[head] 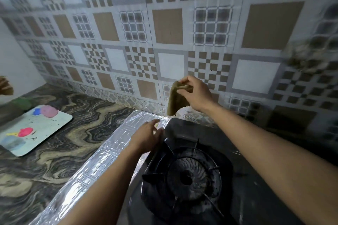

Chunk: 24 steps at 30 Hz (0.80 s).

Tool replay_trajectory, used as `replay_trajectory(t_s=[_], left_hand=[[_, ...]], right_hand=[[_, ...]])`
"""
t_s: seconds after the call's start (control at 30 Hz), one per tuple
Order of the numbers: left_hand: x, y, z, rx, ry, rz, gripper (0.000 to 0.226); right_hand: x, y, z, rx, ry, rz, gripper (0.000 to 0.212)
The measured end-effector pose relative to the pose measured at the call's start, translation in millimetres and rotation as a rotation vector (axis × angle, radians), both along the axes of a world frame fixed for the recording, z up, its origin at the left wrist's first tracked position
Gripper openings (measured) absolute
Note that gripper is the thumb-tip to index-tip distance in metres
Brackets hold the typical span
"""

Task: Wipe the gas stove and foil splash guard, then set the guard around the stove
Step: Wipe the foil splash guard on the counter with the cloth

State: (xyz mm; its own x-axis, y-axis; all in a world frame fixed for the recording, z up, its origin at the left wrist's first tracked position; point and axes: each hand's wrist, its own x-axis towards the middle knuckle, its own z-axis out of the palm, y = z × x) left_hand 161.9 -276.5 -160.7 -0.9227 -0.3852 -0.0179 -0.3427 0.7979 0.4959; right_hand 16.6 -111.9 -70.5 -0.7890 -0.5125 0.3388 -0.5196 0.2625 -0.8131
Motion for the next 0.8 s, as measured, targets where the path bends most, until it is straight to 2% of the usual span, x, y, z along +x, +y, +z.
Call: replay_trajectory(t_s=[0.13,0.2,0.27,0.37,0.43,0.53,0.57,0.63,0.67,0.8], left_hand=[[15.3,12.3,55.6,0.269,0.369,0.026,0.062],[31.8,14.3,80.7,0.341,0.424,-0.059,0.077],[53.7,16.0,101.0,0.303,0.420,-0.165,0.073],[85.5,12.4,115.3,0.207,0.374,-0.237,0.023],[105.4,7.6,119.9,0.190,0.323,-0.247,0.009],[138.4,-3.5,126.2,0.105,0.325,-0.228,0.019],[150.9,-6.5,129.4,0.069,0.324,-0.223,0.025],[169.8,-13.1,135.2,0.056,0.295,-0.239,0.029],[180.9,-16.9,138.8,0.070,0.276,-0.252,0.027],[216.2,-30.8,143.0,0.134,0.236,-0.228,0.024]], right_hand=[[32.9,16.5,42.7,0.074,0.029,0.134,0.023],[55.0,22.7,62.8,0.160,-0.003,0.232,0.028],[81.3,29.4,80.2,0.248,-0.001,0.323,0.032],[119.7,38.0,100.9,0.306,0.009,0.358,0.040],[140.6,40.6,109.3,0.351,-0.015,0.344,0.045],[169.4,41.8,112.2,0.550,-0.060,0.326,0.051],[181.7,42.2,113.0,0.634,-0.076,0.332,0.046],[198.5,43.8,109.9,0.705,-0.124,0.339,0.020],[208.5,44.0,106.9,0.687,-0.131,0.345,0.019],[239.2,41.9,93.2,0.444,-0.309,0.347,0.052]])
